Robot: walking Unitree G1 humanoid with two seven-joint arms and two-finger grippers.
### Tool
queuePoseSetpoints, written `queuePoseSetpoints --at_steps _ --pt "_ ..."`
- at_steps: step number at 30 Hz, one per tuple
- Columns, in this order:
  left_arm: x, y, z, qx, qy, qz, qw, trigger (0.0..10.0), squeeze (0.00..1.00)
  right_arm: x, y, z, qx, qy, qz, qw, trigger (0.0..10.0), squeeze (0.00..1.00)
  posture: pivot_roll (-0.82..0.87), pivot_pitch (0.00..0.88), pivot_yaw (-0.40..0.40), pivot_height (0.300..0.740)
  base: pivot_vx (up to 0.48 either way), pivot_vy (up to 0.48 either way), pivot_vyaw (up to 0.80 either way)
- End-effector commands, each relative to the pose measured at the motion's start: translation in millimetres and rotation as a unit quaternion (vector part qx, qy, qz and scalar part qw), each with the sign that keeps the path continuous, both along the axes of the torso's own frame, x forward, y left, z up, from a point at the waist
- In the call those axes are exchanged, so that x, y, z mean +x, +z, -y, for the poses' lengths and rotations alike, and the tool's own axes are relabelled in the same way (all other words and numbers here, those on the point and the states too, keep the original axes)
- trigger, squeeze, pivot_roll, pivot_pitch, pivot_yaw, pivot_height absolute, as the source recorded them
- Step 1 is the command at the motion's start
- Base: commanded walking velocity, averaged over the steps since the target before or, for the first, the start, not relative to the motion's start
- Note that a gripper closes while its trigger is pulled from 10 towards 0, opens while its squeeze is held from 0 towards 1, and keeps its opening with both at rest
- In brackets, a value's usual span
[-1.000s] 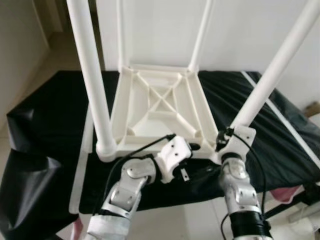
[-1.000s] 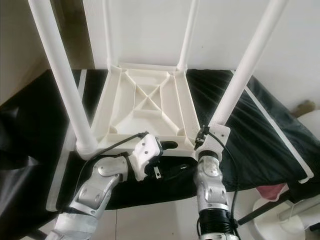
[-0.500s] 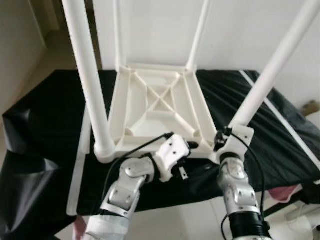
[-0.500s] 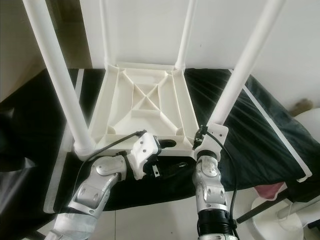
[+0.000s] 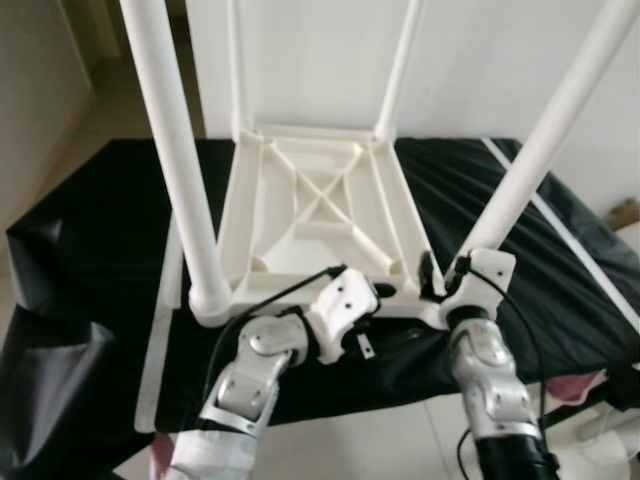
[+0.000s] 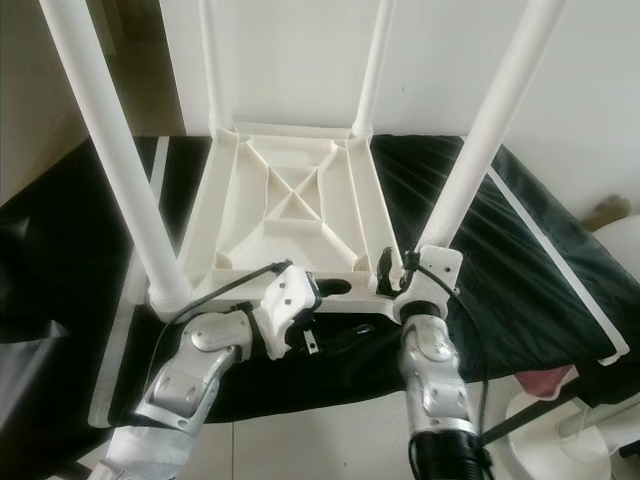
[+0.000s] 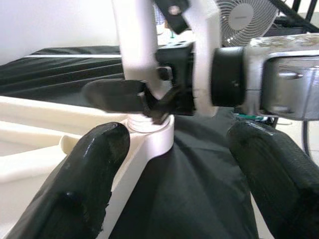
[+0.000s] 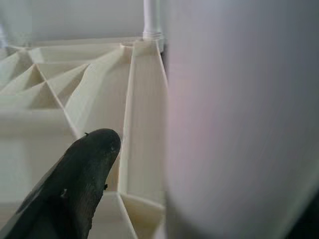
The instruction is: Building children table
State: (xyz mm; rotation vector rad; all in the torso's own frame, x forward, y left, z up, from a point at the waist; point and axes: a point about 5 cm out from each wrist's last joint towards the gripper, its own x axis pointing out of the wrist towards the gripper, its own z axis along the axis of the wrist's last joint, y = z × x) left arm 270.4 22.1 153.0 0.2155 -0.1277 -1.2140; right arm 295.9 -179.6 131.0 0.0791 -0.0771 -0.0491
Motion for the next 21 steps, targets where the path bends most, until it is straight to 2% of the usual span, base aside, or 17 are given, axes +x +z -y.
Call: queuePoseSetpoints --at_steps 1,2,5,11,16,21 --pt "5.3 -0.4 -0.4 -0.008 0.060 0.007 0.998 10.0 0.00 -4.2 0.0 13.8 -0.026 0.073 0.014 0.997 10.0 0.00 0.06 0.000 -0.063 0.740 0.000 0.000 0.00" --pt "5.3 -0.4 -0.4 -0.008 0.060 0.007 0.998 10.0 0.00 -4.2 0.0 13.8 -0.026 0.073 0.014 0.997 10.0 0.00 0.06 0.000 -0.063 0.740 0.000 0.000 0.00" --pt "5.6 0.1 -0.2 -0.009 0.061 0.006 0.998 10.0 0.00 -5.3 3.7 29.4 -0.052 0.118 0.018 0.991 10.0 0.00 0.06 0.000 -0.062 0.740 0.000 0.000 0.00" --pt "4.4 -0.3 -0.6 -0.009 0.060 0.006 0.998 10.0 0.00 -2.6 4.8 40.6 -0.076 0.169 -0.001 0.983 10.0 0.00 0.05 0.000 -0.059 0.740 0.000 0.000 0.00" --pt "5.5 1.4 2.6 -0.011 0.056 0.008 0.998 10.0 0.00 1.8 2.6 37.0 -0.096 0.248 -0.026 0.964 10.0 0.00 0.05 0.000 -0.059 0.740 0.000 0.000 0.00" --pt "5.6 2.2 3.3 -0.012 0.056 0.009 0.998 10.0 0.00 3.1 -0.8 34.0 -0.103 0.279 -0.035 0.954 10.0 0.00 0.05 0.000 -0.060 0.740 0.000 0.000 0.00"
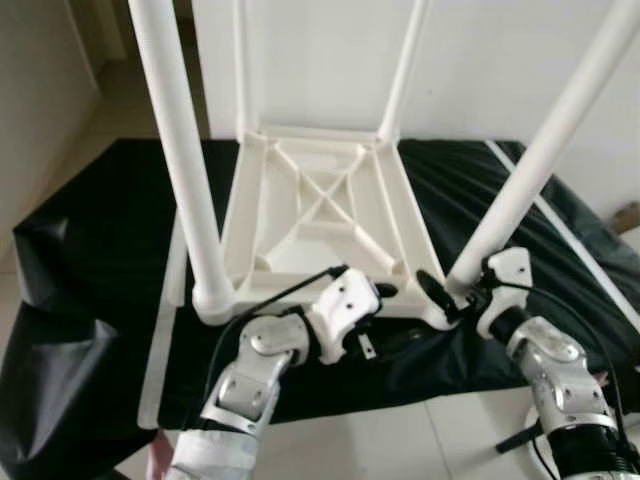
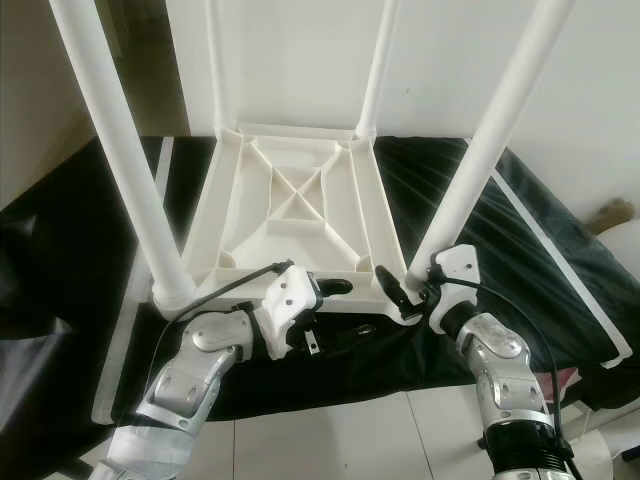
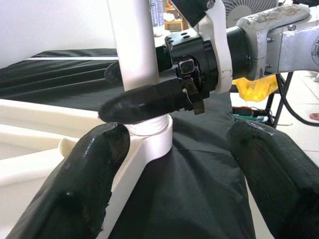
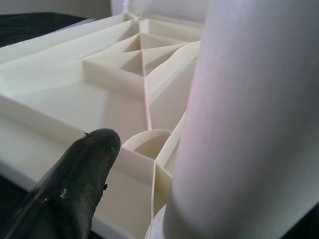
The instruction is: Building children table
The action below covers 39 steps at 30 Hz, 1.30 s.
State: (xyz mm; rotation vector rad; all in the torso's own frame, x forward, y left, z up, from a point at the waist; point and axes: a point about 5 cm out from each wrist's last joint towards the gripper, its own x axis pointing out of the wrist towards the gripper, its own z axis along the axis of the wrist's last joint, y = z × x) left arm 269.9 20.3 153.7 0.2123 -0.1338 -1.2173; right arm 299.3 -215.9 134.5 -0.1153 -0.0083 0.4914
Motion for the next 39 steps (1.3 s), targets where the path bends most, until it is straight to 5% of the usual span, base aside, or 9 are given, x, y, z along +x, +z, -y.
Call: queuePoseSetpoints --at_steps 1,7,8,9,11,12,25,26,39 --pt "6.2 1.4 1.4 -0.010 0.058 0.007 0.998 10.0 0.00 0.2 -5.6 -4.2 -0.005 0.026 -0.018 0.999 10.0 0.00 0.05 0.000 -0.060 0.740 0.000 0.000 0.00" --pt "6.1 1.3 1.7 -0.009 0.058 0.007 0.998 10.0 0.00 0.8 -8.9 -7.0 -0.019 0.050 -0.030 0.998 10.0 0.00 0.05 0.000 -0.062 0.740 0.000 0.000 0.00" --pt "5.8 1.4 1.9 -0.010 0.058 0.008 0.998 10.0 0.00 0.7 -10.0 -7.1 -0.024 0.057 -0.033 0.998 7.5 0.00 0.05 0.000 -0.065 0.740 0.000 0.000 0.00" --pt "5.7 1.5 2.0 -0.010 0.058 0.008 0.998 10.0 0.00 0.8 -10.4 -6.5 -0.025 0.061 -0.035 0.997 1.8 0.00 0.05 0.000 -0.066 0.740 0.000 0.000 0.00" --pt "5.6 1.6 2.1 -0.011 0.058 0.008 0.998 10.0 0.00 0.8 -10.6 -5.8 -0.025 0.062 -0.036 0.997 1.8 0.00 0.05 0.000 -0.067 0.740 0.000 0.000 0.00" --pt "5.4 1.5 2.7 -0.011 0.058 0.008 0.998 10.0 0.00 0.1 -11.6 -3.2 -0.024 0.061 -0.038 0.997 0.0 0.00 0.05 0.000 -0.069 0.740 0.000 0.000 0.00" --pt "4.7 1.6 3.5 -0.013 0.056 0.007 0.998 10.0 0.00 -3.7 -14.9 5.1 -0.021 0.049 -0.046 0.998 0.0 0.00 0.05 0.000 -0.071 0.740 0.000 0.000 0.00" --pt "4.3 1.4 2.8 -0.012 0.056 0.007 0.998 10.0 0.00 -5.1 -13.7 2.0 0.002 0.032 -0.042 0.999 10.0 0.00 0.05 0.000 -0.071 0.740 0.000 0.000 0.00" --pt "1.3 -0.9 0.5 -0.007 0.057 0.005 0.998 10.0 0.00 -3.0 -16.6 -12.1 0.023 -0.154 -0.021 0.988 10.0 0.00 0.06 0.000 -0.066 0.740 0.000 0.000 0.00"
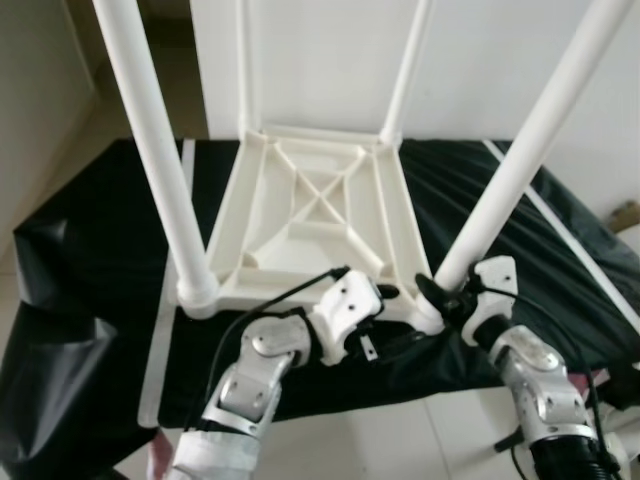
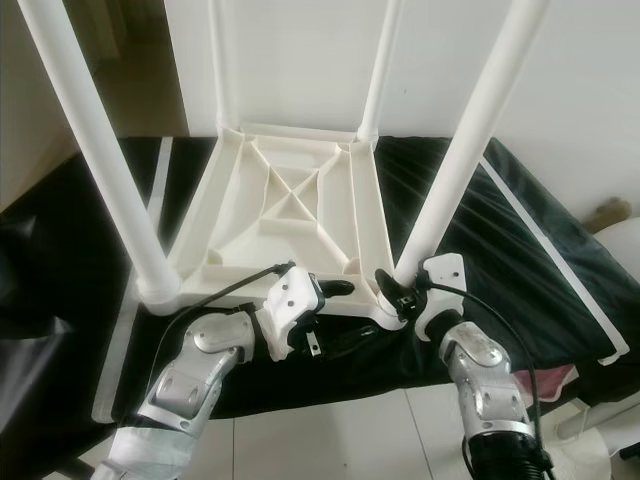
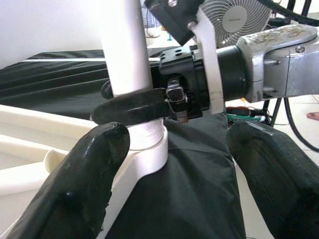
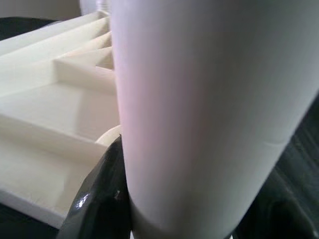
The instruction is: Building children table
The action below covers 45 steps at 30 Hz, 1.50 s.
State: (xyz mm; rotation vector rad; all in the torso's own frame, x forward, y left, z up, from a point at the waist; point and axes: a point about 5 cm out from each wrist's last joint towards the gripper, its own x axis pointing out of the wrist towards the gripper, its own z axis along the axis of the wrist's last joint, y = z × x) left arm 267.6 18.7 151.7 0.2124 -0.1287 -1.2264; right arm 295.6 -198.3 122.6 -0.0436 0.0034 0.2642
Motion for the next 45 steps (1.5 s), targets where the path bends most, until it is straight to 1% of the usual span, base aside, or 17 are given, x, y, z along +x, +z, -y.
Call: queuePoseSetpoints --at_steps 1,2,4,6,8,9,10,11,12,13,14,19,23,30,31,32,45 --pt "3.7 1.0 -1.3 -0.009 0.060 0.007 0.998 10.0 0.00 2.2 -6.1 5.5 0.006 -0.087 -0.022 0.996 10.0 0.00 0.06 0.000 -0.066 0.740 0.000 0.000 0.00" --pt "3.7 1.0 -1.3 -0.009 0.060 0.007 0.998 10.0 0.00 2.2 -6.1 5.5 0.006 -0.087 -0.022 0.996 10.0 0.00 0.06 0.000 -0.066 0.740 0.000 0.000 0.00" --pt "3.8 1.0 -1.7 -0.008 0.059 0.007 0.998 10.0 0.00 2.4 -8.0 3.6 0.024 -0.166 -0.031 0.985 10.0 0.00 0.06 0.000 -0.064 0.740 0.000 0.000 0.00" --pt "3.9 1.1 -1.9 -0.009 0.059 0.007 0.998 10.0 0.00 2.1 -8.4 2.7 0.028 -0.183 -0.033 0.982 10.0 0.00 0.06 0.000 -0.064 0.740 0.000 0.000 0.00" --pt "3.6 0.9 -1.4 -0.008 0.059 0.007 0.998 10.0 0.00 1.3 -12.7 -8.7 0.047 -0.246 -0.045 0.967 10.0 0.00 0.06 0.000 -0.067 0.740 0.000 0.000 0.00" --pt "3.6 0.9 -1.4 -0.008 0.059 0.007 0.998 10.0 0.00 1.3 -12.7 -8.7 0.047 -0.246 -0.045 0.967 10.0 0.00 0.06 0.000 -0.067 0.740 0.000 0.000 0.00" --pt "3.5 1.0 -1.2 -0.007 0.059 0.008 0.998 10.0 0.00 1.3 -14.5 -15.5 0.061 -0.268 -0.051 0.960 10.0 0.00 0.06 0.000 -0.068 0.740 0.000 0.000 0.00" --pt "3.5 1.0 -1.2 -0.007 0.059 0.008 0.998 10.0 0.00 1.3 -14.5 -15.5 0.061 -0.268 -0.051 0.960 10.0 0.00 0.06 0.000 -0.068 0.740 0.000 0.000 0.00" --pt "3.5 1.5 -0.9 -0.009 0.059 0.007 0.998 10.0 0.00 1.7 -14.9 -26.2 0.073 -0.270 -0.055 0.959 10.0 0.00 0.06 0.000 -0.066 0.740 0.000 0.000 0.00" --pt "3.5 1.5 -0.9 -0.009 0.059 0.007 0.998 10.0 0.00 1.7 -14.9 -26.2 0.073 -0.270 -0.055 0.959 10.0 0.00 0.06 0.000 -0.066 0.740 0.000 0.000 0.00" --pt "3.6 1.7 -0.6 -0.009 0.059 0.007 0.998 10.0 0.00 2.6 -13.0 -36.3 0.077 -0.258 -0.053 0.962 10.0 0.00 0.06 0.000 -0.065 0.740 0.000 0.000 0.00" --pt "3.8 1.3 -0.4 -0.008 0.059 0.007 0.998 10.0 0.00 3.8 -10.6 -37.0 0.070 -0.250 -0.045 0.965 10.0 0.00 0.06 0.000 -0.066 0.740 0.000 0.000 0.00" --pt "5.5 1.4 -0.8 -0.007 0.060 0.008 0.998 10.0 0.00 3.7 -10.1 -31.2 0.063 -0.269 -0.045 0.960 10.0 0.00 0.06 0.000 -0.068 0.740 0.000 0.000 0.00" --pt "4.5 1.6 0.1 -0.008 0.060 0.008 0.998 10.0 0.00 3.2 -3.7 -35.5 0.073 -0.268 -0.029 0.960 10.0 0.00 0.06 0.000 -0.072 0.740 0.000 0.000 0.00" --pt "4.5 1.7 0.2 -0.008 0.060 0.009 0.998 10.0 0.00 2.9 -2.8 -36.0 0.076 -0.268 -0.027 0.960 10.0 0.33 0.06 0.000 -0.072 0.740 0.000 0.000 0.00" --pt "4.8 1.9 0.0 -0.008 0.061 0.009 0.998 10.0 0.00 2.6 -1.2 -35.9 0.080 -0.264 -0.022 0.961 10.0 1.00 0.06 0.000 -0.072 0.740 0.000 0.000 0.00" --pt "4.1 2.1 0.6 -0.009 0.061 0.009 0.998 10.0 0.00 1.0 6.2 -19.3 0.061 -0.207 0.015 0.976 10.0 1.00 0.06 0.000 -0.074 0.740 0.000 0.000 0.00"
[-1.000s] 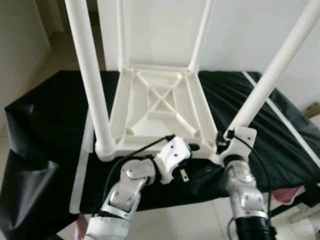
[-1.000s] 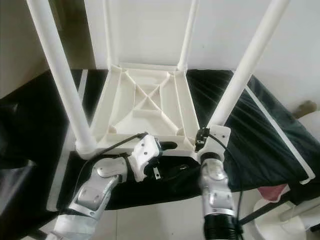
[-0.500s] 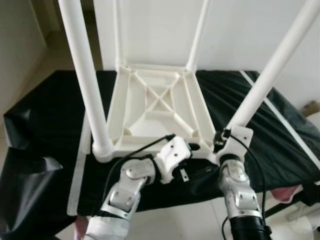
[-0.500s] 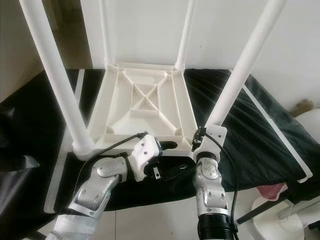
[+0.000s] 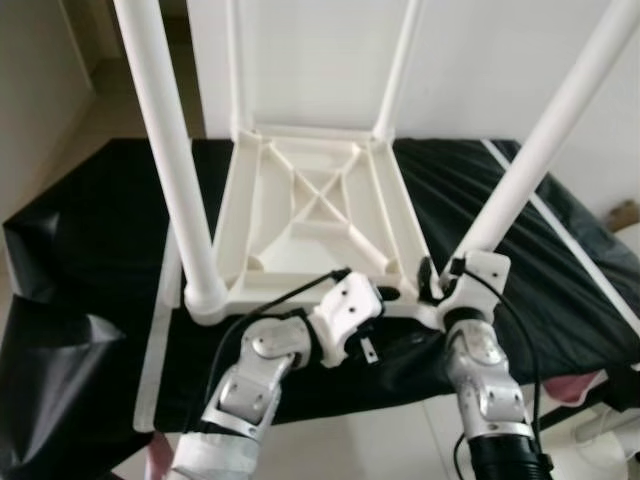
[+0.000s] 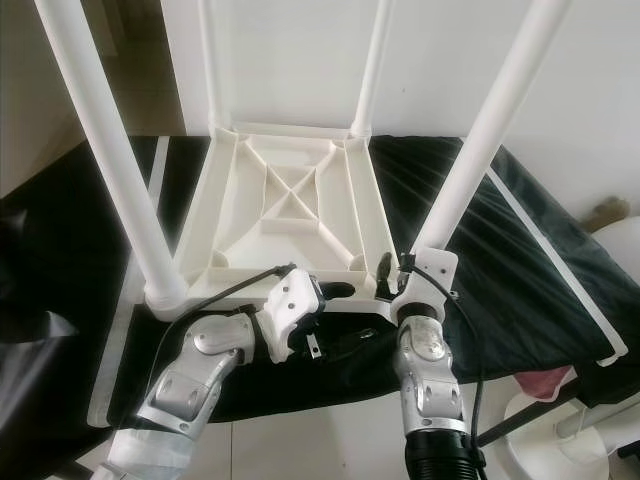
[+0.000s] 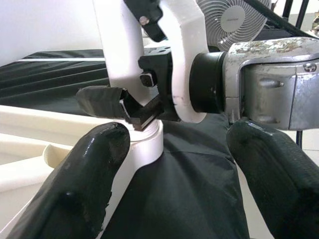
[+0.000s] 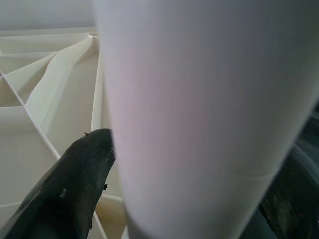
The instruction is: Building children table
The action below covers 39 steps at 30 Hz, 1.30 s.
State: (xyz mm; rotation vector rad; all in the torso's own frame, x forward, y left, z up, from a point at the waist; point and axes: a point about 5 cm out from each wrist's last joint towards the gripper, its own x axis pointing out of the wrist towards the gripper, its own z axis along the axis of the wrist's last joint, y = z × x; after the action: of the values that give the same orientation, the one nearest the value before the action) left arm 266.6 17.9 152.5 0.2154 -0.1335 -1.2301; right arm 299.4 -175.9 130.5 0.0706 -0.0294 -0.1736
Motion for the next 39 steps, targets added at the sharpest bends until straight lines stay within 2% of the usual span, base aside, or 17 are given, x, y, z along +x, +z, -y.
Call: queuePoseSetpoints --at_steps 1,2,12,16,18,21,24,29,38,39 --pt "5.3 1.2 -0.9 -0.009 0.063 0.006 0.998 10.0 0.00 -4.0 -1.6 4.6 -0.002 0.024 0.006 1.000 10.0 0.91 0.06 0.000 -0.075 0.740 0.000 0.000 0.00" --pt "5.4 0.8 -1.5 -0.008 0.064 0.006 0.998 10.0 0.00 -5.5 -2.1 5.5 -0.003 0.040 0.008 0.999 10.0 0.00 0.06 0.000 -0.075 0.740 0.000 0.000 0.00" --pt "4.4 -4.0 -1.1 -0.001 0.071 0.012 0.997 10.0 0.00 -9.8 -10.3 13.8 -0.034 0.073 0.005 0.997 10.0 0.00 0.06 0.000 -0.069 0.740 0.000 0.000 0.00" --pt "2.0 -10.0 0.8 0.018 0.073 0.030 0.997 10.0 0.00 -11.0 -13.7 19.9 -0.053 0.114 0.007 0.992 10.0 0.00 0.06 0.000 -0.066 0.740 0.000 0.000 0.00" --pt "0.7 -9.3 2.0 0.010 0.070 0.028 0.997 10.0 0.00 -10.4 -14.1 22.1 -0.051 0.129 0.007 0.990 10.0 0.00 0.06 0.000 -0.063 0.740 0.000 0.000 0.00" --pt "0.4 -9.6 3.7 0.013 0.067 0.030 0.997 10.0 0.00 -5.8 -11.7 28.1 -0.048 0.155 0.010 0.987 10.0 0.00 0.06 0.000 -0.057 0.740 0.000 0.000 0.00" --pt "0.3 -14.0 4.0 0.033 0.063 0.041 0.997 10.0 0.00 -0.4 -11.7 30.9 -0.064 0.175 -0.002 0.982 10.0 0.00 0.06 0.000 -0.054 0.740 0.000 0.000 0.00" --pt "2.9 -8.4 3.9 0.013 0.066 0.029 0.997 10.0 0.00 7.8 -13.5 29.2 -0.081 0.221 -0.013 0.972 10.0 0.00 0.06 0.000 -0.055 0.740 0.000 0.000 0.00" --pt "7.0 -7.9 1.8 0.019 0.073 0.036 0.996 10.0 0.00 18.8 -9.2 28.9 -0.101 0.255 -0.011 0.962 10.0 0.00 0.07 0.000 -0.060 0.740 0.000 0.000 0.00" --pt "6.7 -7.2 1.9 0.018 0.074 0.037 0.996 10.0 0.00 18.6 -9.9 29.3 -0.101 0.258 -0.012 0.961 4.6 0.00 0.07 0.000 -0.066 0.740 0.000 0.000 0.00"
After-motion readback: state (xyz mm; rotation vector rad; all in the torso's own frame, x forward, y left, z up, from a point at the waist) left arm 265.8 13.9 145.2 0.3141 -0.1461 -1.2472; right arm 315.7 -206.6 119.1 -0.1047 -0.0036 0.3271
